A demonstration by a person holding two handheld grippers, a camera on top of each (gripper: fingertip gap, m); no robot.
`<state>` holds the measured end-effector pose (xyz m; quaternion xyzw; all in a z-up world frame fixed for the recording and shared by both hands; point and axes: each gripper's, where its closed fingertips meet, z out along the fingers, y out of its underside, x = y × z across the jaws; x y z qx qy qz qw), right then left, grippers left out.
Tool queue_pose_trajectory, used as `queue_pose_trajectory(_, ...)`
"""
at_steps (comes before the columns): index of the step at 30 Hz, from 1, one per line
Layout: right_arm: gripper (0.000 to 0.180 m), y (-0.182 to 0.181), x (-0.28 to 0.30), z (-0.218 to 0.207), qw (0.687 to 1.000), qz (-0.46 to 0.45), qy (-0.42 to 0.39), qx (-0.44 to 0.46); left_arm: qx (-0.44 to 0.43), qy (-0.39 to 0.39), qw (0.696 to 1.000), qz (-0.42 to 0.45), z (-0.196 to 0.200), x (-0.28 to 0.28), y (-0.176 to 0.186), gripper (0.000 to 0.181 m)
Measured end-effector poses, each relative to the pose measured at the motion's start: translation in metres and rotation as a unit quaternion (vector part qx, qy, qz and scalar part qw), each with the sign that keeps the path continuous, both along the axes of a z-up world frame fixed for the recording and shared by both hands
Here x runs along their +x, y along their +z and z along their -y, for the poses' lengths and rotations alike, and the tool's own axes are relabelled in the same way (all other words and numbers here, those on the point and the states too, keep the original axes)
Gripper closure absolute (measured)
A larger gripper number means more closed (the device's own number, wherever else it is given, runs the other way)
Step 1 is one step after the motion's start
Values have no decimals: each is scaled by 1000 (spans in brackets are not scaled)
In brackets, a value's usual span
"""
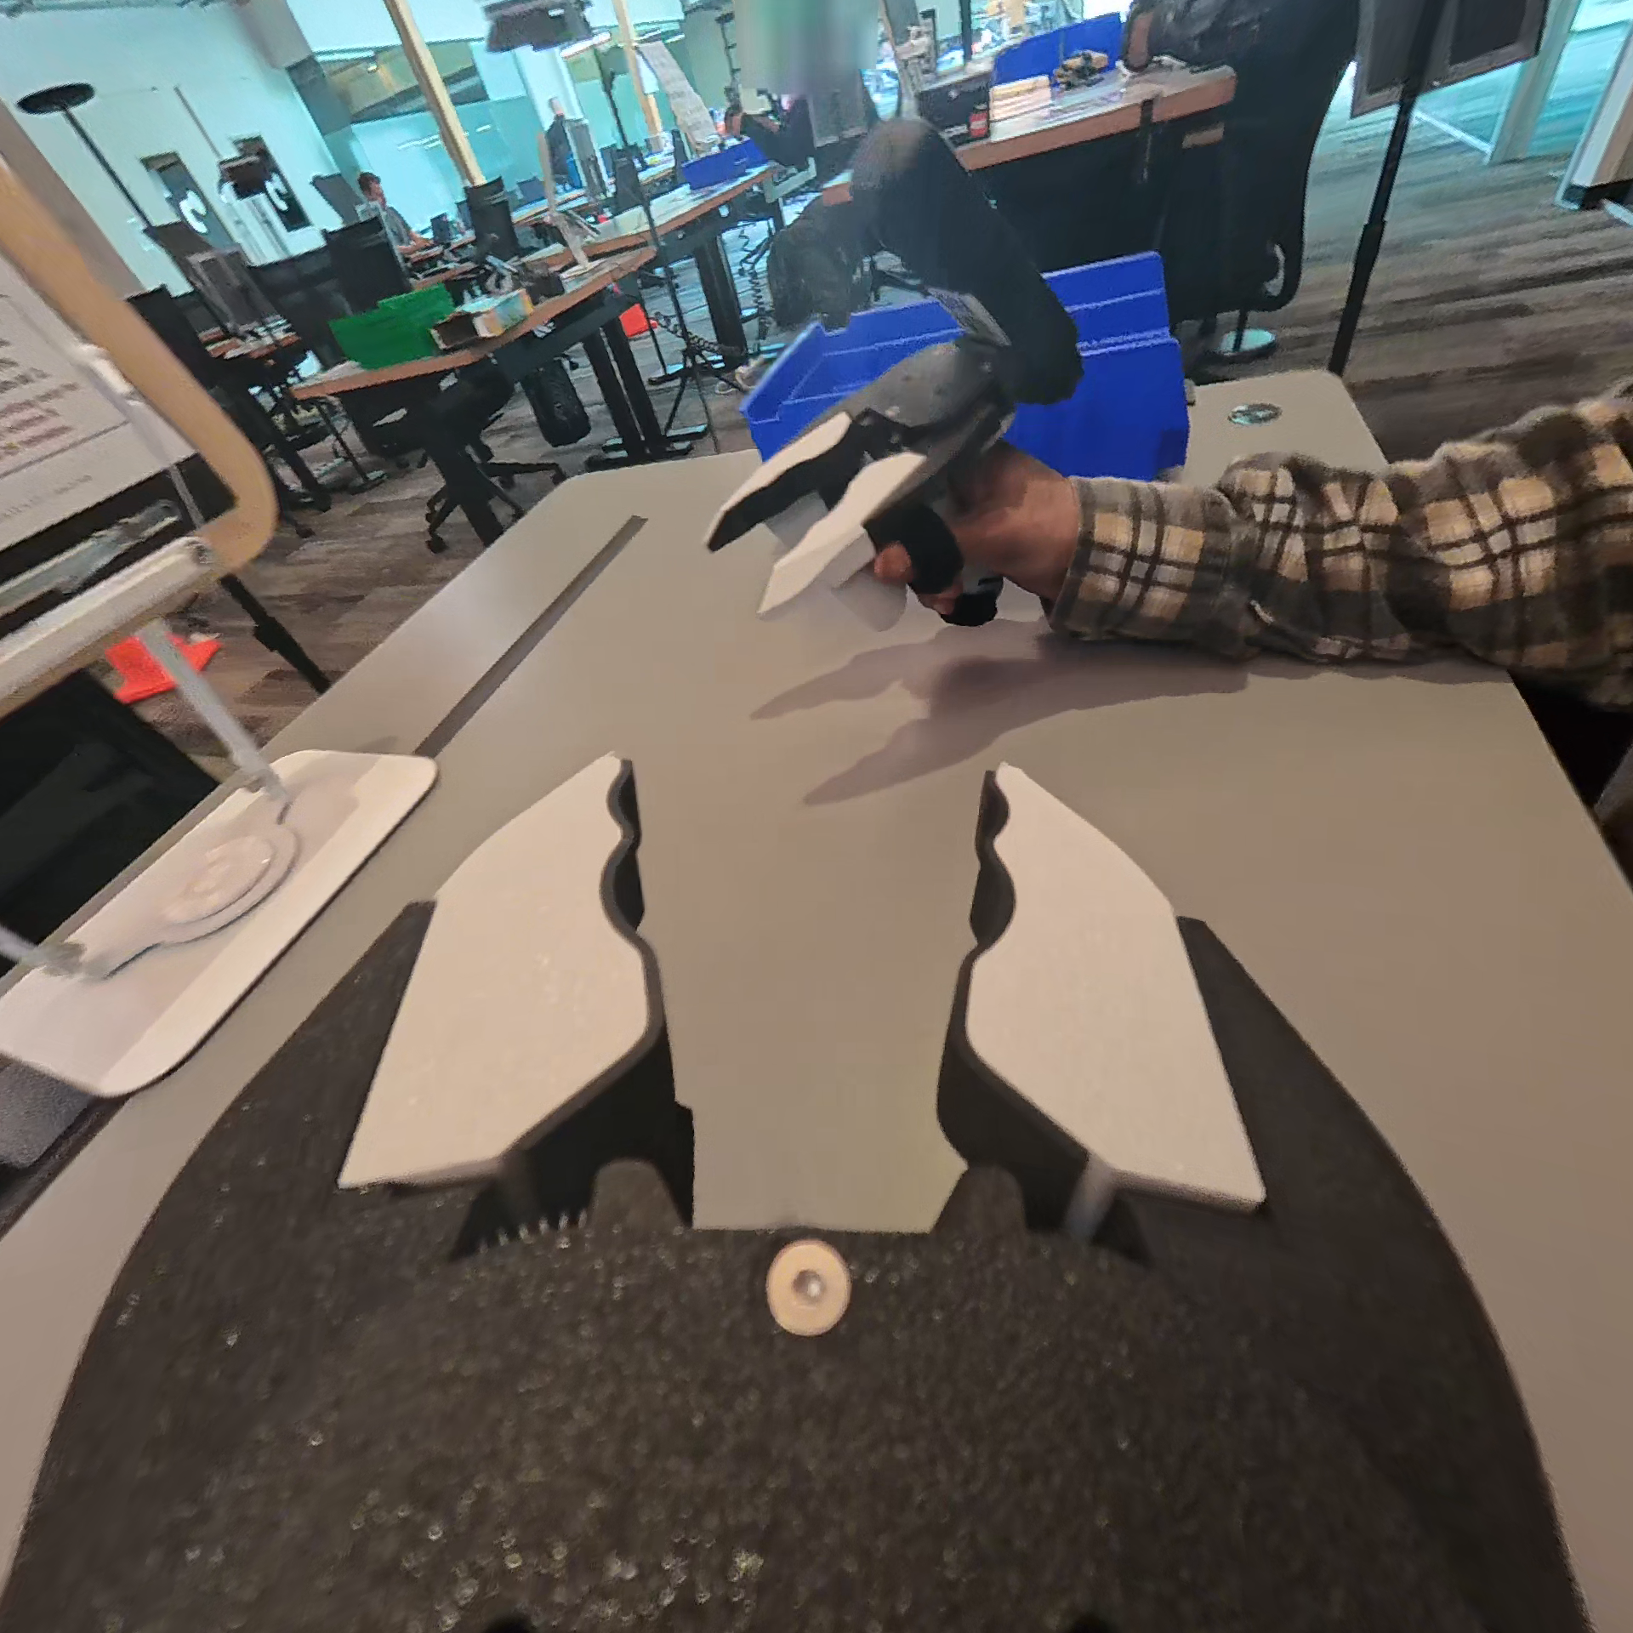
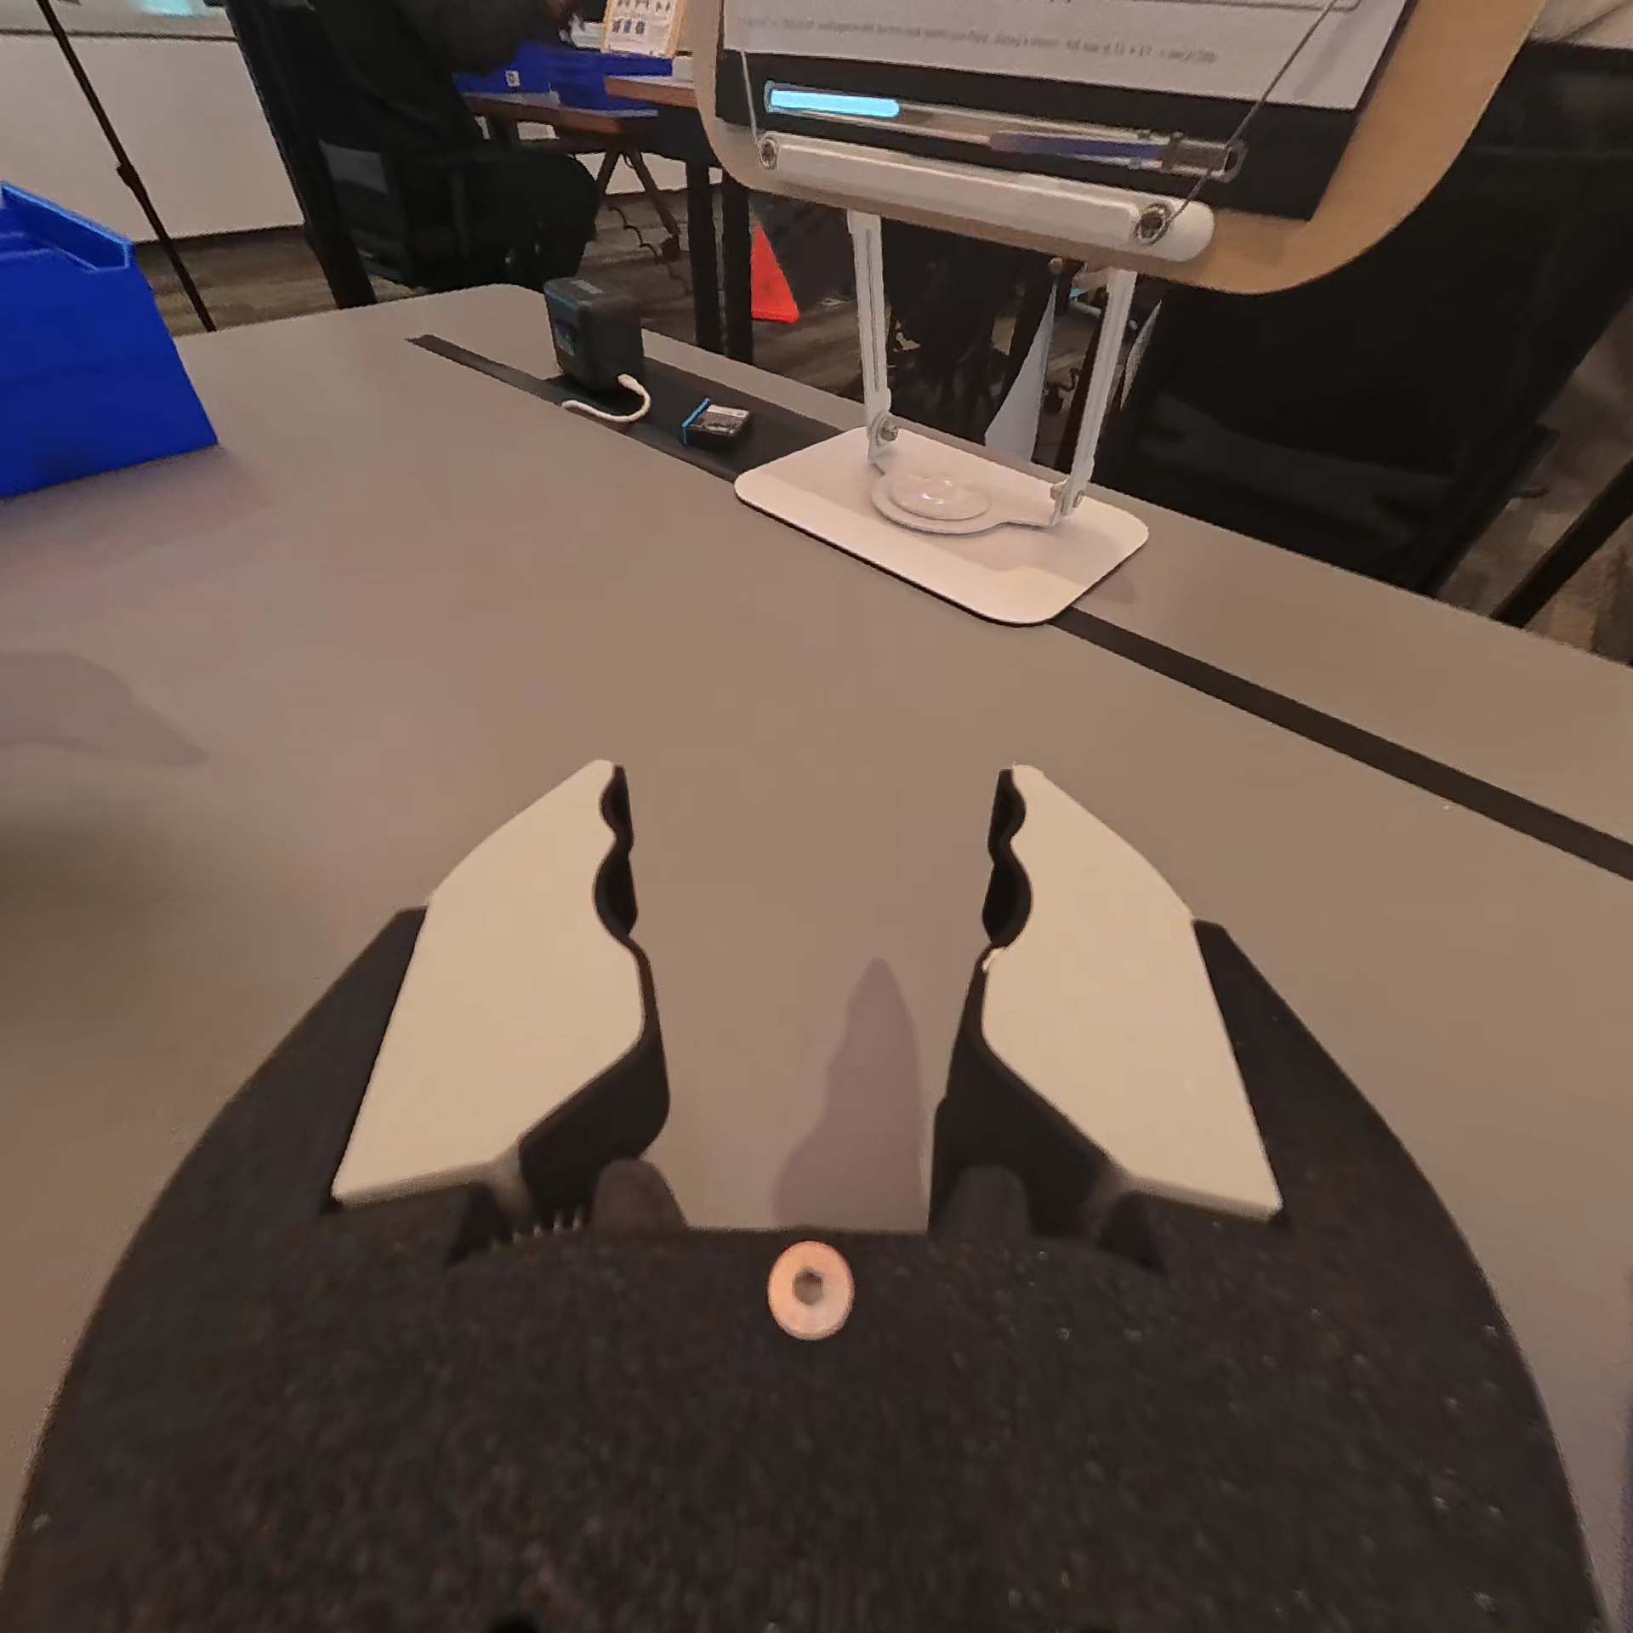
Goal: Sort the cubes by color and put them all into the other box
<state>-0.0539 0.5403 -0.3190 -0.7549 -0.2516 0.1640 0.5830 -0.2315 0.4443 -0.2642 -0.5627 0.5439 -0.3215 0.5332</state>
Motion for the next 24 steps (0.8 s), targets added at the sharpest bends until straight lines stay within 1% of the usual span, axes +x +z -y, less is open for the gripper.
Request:
queue_pose_trajectory(3, 103, 4, 3, 0, 1000, 13, -5, 18, 5, 29, 1000, -3, 0, -38, 32, 108)
queue_pose_trajectory(6, 104, 5, 8, -2, 1000, 16, -12, 22, 25, 74, 997, -25, 0, -100, 70, 108)
queue_pose_trajectory(8, 104, 6, 12, -3, 999, 15, -17, 24, 29, 110, 991, -65, -3, -153, 85, 105)
queue_pose_trajectory(10, 104, 7, 15, -5, 999, 19, -23, 24, 22, 141, 982, -123, -8, -210, 86, 104)
queue_pose_trajectory(13, 104, 7, 16, -9, 999, 16, -28, 17, -1, 190, 959, -210, -22, -294, 66, 105)
queue_pose_trajectory(16, 104, 8, 11, -14, 1000, 4, -28, 7, -37, 205, 940, -270, -36, -352, 31, 106)
queue_pose_trajectory(18, 104, 9, 6, -16, 1000, 1, -26, 1, -60, 192, 933, -299, -42, -372, 4, 108)
queue_pose_trajectory(21, 104, 12, -2, -18, 1000, 12, -21, -3, -67, 155, 922, -347, -49, -386, -32, 111)
queue_pose_trajectory(24, 104, 17, -9, -18, 1000, 27, -14, -6, -71, 130, 915, -377, -60, -394, -57, 111)
